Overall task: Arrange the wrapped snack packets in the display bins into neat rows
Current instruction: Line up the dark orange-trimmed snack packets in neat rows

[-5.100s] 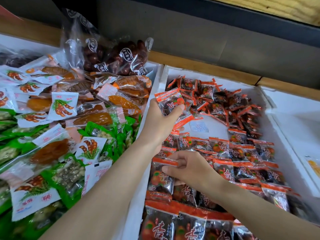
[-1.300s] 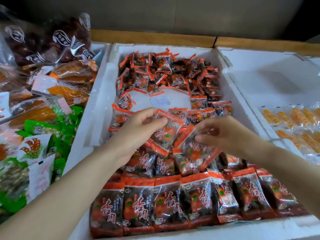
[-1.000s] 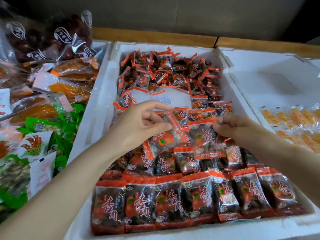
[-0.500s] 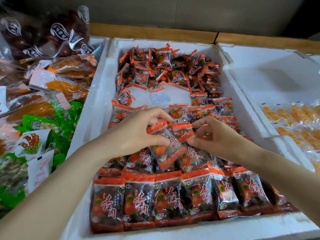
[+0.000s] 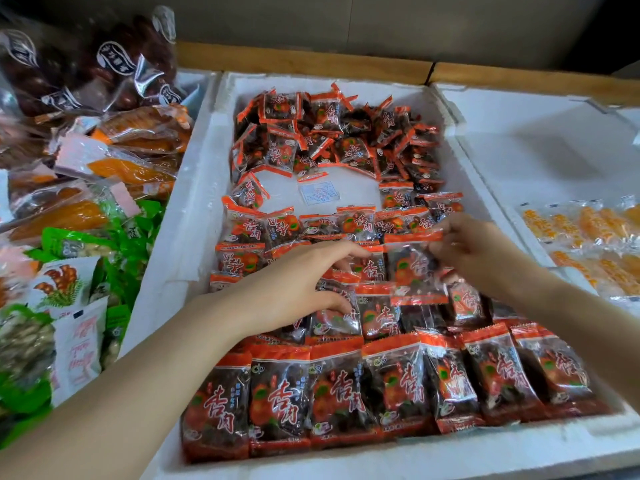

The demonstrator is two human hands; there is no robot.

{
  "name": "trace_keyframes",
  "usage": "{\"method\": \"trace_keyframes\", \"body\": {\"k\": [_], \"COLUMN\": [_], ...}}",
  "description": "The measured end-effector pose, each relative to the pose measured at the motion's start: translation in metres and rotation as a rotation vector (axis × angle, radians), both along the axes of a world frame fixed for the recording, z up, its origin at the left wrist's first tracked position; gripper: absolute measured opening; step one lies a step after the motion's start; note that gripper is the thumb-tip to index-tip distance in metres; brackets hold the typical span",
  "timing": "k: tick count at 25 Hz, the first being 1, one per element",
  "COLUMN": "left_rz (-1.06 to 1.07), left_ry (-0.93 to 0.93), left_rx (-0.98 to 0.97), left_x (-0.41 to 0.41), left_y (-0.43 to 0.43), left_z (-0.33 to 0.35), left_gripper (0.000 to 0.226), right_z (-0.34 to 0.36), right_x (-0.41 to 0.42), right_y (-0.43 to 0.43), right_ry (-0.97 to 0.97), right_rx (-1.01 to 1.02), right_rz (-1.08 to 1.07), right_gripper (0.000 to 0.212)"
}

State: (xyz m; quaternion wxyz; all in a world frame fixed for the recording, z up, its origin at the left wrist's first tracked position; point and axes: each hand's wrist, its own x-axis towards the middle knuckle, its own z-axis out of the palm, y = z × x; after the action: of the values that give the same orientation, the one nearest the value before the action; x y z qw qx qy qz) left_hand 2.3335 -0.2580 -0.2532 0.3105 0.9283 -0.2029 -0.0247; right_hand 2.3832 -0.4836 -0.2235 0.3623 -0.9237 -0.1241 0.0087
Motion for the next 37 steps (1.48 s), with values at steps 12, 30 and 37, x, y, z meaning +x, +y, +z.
{"method": "trace_keyframes", "body": {"k": [12, 30, 37], "left_rz": [-0.094, -0.001, 0.413], "left_ry": [0.020, -0.042, -0.192], "left_rx": [0.225, 0.143, 0.387], "left_x": [0.003, 0.000, 0.106], "left_y": [0.003, 0.015, 0.048], "left_z": [0.000, 0.011, 0.032], "left_gripper": [0.084, 0.069, 0.057], "right_z": [-0.010, 0.001, 0.015], "right_x": [-0.007, -0.006, 0.093], "right_y": [-0.019, -0.018, 0.009], "right_ry": [-0.073, -0.223, -0.273], "right_rx": [-0.319, -0.340, -0.325], "right_rz": [0.203, 0.235, 0.115], "right_gripper": [0.033, 0.009, 0.036]}}
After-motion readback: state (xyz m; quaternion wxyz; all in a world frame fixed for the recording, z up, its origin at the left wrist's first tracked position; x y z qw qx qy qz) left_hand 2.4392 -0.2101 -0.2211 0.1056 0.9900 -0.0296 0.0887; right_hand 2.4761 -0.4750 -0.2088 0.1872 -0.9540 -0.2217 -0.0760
